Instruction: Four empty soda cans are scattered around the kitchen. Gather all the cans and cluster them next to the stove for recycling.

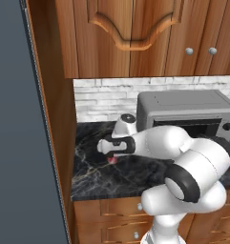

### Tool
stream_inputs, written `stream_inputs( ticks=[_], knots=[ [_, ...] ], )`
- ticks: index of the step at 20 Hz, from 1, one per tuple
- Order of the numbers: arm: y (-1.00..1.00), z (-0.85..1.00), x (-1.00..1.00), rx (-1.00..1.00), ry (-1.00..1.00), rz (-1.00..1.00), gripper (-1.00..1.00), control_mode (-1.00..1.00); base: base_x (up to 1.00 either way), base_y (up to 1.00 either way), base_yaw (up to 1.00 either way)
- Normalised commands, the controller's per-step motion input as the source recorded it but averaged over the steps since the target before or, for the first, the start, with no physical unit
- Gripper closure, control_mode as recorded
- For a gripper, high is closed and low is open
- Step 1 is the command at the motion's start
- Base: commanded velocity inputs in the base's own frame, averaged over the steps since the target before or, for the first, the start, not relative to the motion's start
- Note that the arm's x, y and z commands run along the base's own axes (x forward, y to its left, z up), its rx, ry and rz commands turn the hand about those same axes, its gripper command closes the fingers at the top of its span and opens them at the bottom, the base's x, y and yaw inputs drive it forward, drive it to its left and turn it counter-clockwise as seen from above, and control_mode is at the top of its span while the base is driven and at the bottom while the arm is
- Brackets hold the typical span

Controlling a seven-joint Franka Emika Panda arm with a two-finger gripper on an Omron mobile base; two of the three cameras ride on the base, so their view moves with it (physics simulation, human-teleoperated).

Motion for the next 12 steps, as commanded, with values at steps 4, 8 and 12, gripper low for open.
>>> stream_inputs(
  ticks=[4, 8, 12],
  knots=[
    [0.14, -0.17, 0.18, 0.00, 0.00, 0.00, -1.00, -1.00, 0.00, 0.00, 0.00],
    [0.10, -0.16, 0.12, 0.00, 0.00, 0.00, 1.00, -1.00, 0.00, 0.00, 0.00],
    [0.00, -0.01, 0.00, 0.00, 0.00, 0.00, 1.00, -1.00, 0.00, 0.00, 0.00]
  ],
)
